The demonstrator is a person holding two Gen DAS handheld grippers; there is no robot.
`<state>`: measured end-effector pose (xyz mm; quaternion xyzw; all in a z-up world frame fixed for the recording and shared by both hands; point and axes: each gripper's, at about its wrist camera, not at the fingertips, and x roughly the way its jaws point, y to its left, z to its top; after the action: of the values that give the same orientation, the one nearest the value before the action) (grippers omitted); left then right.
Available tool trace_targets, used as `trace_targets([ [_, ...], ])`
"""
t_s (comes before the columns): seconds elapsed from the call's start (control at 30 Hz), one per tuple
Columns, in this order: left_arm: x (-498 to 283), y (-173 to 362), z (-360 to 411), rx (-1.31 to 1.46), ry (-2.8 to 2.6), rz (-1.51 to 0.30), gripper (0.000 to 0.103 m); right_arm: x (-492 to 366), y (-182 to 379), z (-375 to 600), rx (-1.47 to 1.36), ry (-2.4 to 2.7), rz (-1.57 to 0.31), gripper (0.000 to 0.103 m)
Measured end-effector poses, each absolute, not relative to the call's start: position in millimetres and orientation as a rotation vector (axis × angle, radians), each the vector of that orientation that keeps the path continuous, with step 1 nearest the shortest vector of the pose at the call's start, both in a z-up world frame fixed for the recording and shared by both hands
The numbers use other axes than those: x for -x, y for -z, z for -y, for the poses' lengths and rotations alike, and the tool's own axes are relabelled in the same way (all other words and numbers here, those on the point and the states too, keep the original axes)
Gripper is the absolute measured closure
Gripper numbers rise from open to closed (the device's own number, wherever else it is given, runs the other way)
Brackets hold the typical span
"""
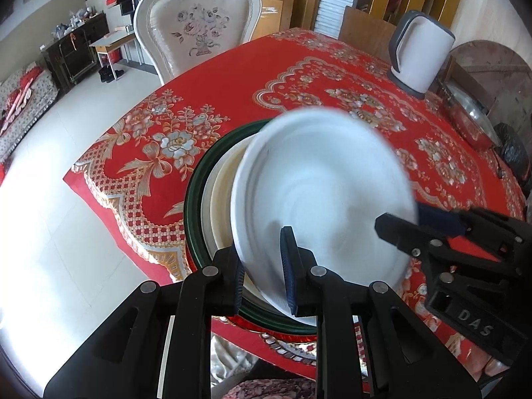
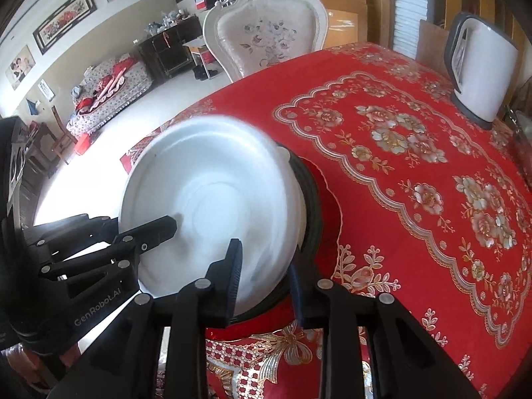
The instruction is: Organize plates and bowls
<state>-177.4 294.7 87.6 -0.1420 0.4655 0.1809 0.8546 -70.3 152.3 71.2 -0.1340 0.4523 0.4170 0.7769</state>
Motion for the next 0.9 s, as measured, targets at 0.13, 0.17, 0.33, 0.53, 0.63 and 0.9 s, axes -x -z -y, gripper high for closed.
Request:
trace_targets([
  [0.13, 177.9, -87.0, -296.3, 0.304, -0.38, -0.976, 0.085, 68.5, -73.4, -149.6, 0.29, -0.878, -0.956, 0.065],
  [0.17, 177.6, -86.6, -296.3, 0.298, -0.383, -0.978, 0.085, 68.2, -73.2, -149.5, 0.29, -0.878, -0.956, 0.065],
  [0.33, 177.6, -89.2, -293.7, 0.253, -0.422, -0.969, 0.085, 67.9, -73.3, -149.6, 0.29, -0.882, -0.956, 0.065],
  [0.53, 174.6, -90.6, -287.0, 0.193, -0.453, -0.962, 0.08, 67.8, -71.3, -151.3, 0.308, -0.878, -0.95, 0.065],
  [0.63, 175.1, -96.8, -282.0, 0.138, -0.494, -0.922, 0.08, 69.4, -70.7, -151.7, 0.312, -0.874, -0.953, 0.065],
  [0.9, 178.7, -105.0, -285.6, 0.102, -0.562, -0.84, 0.08, 65.4, -71.5, -142.3, 0.278, -0.857, -0.96, 0.065],
])
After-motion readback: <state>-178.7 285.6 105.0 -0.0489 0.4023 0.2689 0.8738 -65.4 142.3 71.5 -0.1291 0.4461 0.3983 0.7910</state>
